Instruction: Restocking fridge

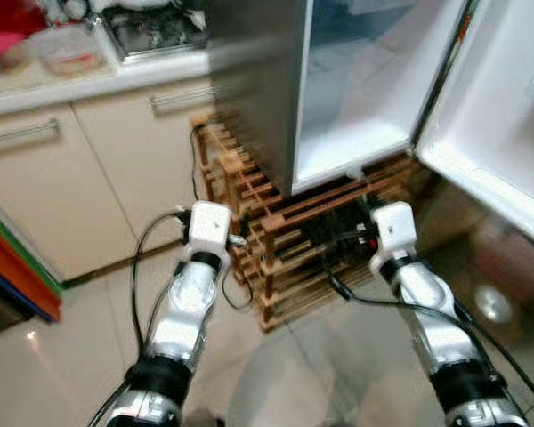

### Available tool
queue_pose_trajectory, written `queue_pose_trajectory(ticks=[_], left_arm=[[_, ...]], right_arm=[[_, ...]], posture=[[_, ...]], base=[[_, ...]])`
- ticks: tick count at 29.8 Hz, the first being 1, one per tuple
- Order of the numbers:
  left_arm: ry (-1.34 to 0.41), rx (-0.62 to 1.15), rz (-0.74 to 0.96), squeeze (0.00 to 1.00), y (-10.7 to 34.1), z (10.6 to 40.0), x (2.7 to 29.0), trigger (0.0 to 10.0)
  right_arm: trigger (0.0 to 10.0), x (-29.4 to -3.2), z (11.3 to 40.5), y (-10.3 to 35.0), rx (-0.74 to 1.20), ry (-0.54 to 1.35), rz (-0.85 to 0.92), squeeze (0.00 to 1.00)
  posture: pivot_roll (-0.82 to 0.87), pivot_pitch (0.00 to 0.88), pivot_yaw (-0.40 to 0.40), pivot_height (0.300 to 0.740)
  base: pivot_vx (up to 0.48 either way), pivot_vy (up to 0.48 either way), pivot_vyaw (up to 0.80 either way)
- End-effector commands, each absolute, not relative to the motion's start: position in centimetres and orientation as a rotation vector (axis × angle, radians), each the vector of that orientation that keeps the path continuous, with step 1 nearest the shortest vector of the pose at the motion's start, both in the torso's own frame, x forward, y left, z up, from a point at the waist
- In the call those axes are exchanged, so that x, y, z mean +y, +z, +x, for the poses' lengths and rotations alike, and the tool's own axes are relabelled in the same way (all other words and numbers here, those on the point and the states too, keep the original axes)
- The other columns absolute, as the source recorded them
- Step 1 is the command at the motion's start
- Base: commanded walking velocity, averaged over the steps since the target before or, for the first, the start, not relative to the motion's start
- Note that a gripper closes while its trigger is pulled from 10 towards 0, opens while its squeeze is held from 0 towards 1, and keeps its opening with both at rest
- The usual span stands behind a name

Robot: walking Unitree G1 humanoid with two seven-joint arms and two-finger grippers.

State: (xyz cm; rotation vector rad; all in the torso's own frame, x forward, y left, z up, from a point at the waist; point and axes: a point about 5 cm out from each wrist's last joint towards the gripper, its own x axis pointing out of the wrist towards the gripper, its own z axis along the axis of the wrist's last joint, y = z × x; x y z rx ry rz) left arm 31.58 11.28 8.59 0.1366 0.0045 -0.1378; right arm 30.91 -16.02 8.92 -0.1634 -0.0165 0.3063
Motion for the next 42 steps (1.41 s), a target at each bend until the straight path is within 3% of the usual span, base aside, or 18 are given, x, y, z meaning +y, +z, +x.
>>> queue_pose_trajectory(ticks=[1, 13, 17, 27, 31, 42], left_arm=[[-0.122, 0.016, 0.142, 0.0, 8.6, 31.7, 12.0, 10.0], [-0.139, 0.013, 0.16, 0.0, 9.2, 32.3, 11.4, 10.0], [-0.135, -0.027, 0.161, 0.0, 9.7, 32.4, 11.3, 10.0], [0.048, -0.127, 0.146, 0.0, 13.2, 33.8, 16.7, 10.0], [-0.023, -0.089, 0.14, 0.0, 12.8, 33.7, 15.9, 10.0], [-0.076, -0.148, 0.13, 0.0, 14.3, 34.0, 14.7, 10.0]], right_arm=[[10.0, -15.7, 30.9, 8.8, -0.013, 0.311, -0.161, 0.0], [10.0, -15.8, 31.1, 8.5, 0.007, 0.281, -0.131, 0.0], [10.0, -15.8, 31.4, 10.2, -0.108, 0.237, -0.124, 0.0], [10.0, -18.4, 31.8, 11.5, -0.142, 0.049, -0.06, 0.0], [10.0, -18.6, 32.3, 11.0, -0.048, 0.019, -0.062, 0.0], [10.0, -17.7, 32.8, 12.1, -0.067, 0.03, -0.069, 0.0]], posture=[[-0.08, 0.017, 0.008, 0.74], [-0.07, 0.007, 0.005, 0.74], [-0.08, 0.008, 0.004, 0.74], [-0.07, 0.021, -0.008, 0.74], [-0.06, 0.026, -0.011, 0.74], [-0.07, 0.023, -0.011, 0.74]], base=[[0.0, 0.0, 0.6], [0.0, 0.0, 0.6], [0.0, 0.0, 0.6], [0.0, 0.0, 0.57], [0.0, 0.0, 0.28], [0.045, 0.0, 0.0]])
